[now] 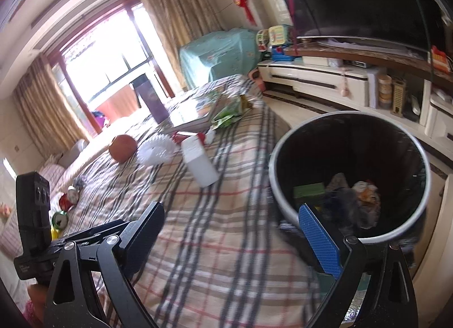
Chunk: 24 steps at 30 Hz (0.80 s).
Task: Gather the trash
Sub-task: 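Move both open tools back over the bed toward the white foam items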
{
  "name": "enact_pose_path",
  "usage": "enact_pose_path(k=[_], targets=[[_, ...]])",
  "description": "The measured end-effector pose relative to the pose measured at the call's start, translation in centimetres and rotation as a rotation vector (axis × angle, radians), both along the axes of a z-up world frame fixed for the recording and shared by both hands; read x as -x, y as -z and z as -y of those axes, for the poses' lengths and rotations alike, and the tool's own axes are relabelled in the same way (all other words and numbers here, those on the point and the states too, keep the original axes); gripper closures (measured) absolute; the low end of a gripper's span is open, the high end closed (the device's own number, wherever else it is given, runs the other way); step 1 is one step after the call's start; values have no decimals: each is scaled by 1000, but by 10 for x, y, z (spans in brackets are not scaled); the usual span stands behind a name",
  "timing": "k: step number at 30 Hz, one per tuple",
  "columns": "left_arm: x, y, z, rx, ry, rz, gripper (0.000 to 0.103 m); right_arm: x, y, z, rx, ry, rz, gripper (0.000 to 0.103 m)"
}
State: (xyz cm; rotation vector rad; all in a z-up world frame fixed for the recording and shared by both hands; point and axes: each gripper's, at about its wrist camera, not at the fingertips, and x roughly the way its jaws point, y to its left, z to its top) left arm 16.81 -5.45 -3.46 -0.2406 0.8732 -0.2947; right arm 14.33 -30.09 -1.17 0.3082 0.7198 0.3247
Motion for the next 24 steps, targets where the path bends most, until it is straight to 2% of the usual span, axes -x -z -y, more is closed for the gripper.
enact_pose_path(k=[14, 24], targets=[[-8, 5, -49, -52, -113, 10, 32, -14, 9, -48, 66, -78, -1, 6], [-36, 7, -63, -101, -151, 23, 32, -39, 13, -69, 93, -98, -2, 6]])
